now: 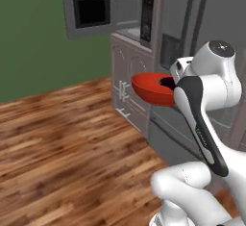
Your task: Pick the eggplant from the sink and place it in the bowl. Then pick the bowl and place it in the microwave. Then close the microwave door and press the start button.
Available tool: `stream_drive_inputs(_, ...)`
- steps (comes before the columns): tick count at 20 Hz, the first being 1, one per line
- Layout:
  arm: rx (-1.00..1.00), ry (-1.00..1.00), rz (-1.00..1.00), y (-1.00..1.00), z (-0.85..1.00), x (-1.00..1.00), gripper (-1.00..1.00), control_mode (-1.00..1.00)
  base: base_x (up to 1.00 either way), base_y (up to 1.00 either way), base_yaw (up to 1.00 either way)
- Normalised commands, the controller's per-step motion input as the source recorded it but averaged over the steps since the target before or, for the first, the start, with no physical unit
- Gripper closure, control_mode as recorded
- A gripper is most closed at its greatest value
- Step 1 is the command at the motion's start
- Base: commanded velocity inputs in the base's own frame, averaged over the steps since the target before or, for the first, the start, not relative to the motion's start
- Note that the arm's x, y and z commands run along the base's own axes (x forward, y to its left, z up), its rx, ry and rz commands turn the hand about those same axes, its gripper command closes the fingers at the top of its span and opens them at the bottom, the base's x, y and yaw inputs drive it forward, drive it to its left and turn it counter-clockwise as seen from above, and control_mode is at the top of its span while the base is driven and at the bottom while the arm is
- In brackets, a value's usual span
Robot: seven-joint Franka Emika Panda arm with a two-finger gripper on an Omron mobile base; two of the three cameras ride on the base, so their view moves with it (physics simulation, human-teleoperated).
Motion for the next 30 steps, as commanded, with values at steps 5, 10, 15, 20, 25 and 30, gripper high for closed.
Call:
stream_drive_inputs(5, 0.00, 0.00, 0.00, 0.00, 0.00, 0.00, 1.00, 1.00, 1.00, 0.31, 0.13)
stream_drive_inputs(10, 0.00, 0.00, 0.00, 0.00, 0.00, 0.00, 1.00, 1.00, 0.88, 0.04, -0.49)
stream_drive_inputs(15, 0.00, 0.00, 0.00, 0.00, 0.00, 0.00, 1.00, 1.00, 0.38, 0.43, -0.90)
stream_drive_inputs(20, 0.00, 0.00, 0.00, 0.00, 0.00, 0.00, 1.00, 1.00, 0.06, 0.80, -0.72)
stream_drive_inputs(25, 0.00, 0.00, 0.00, 0.00, 0.00, 0.00, 1.00, 1.00, -0.12, 1.00, -0.49)
stream_drive_inputs(30, 0.00, 0.00, 0.00, 0.00, 0.00, 0.00, 1.00, 1.00, -0.01, 1.00, -0.35)
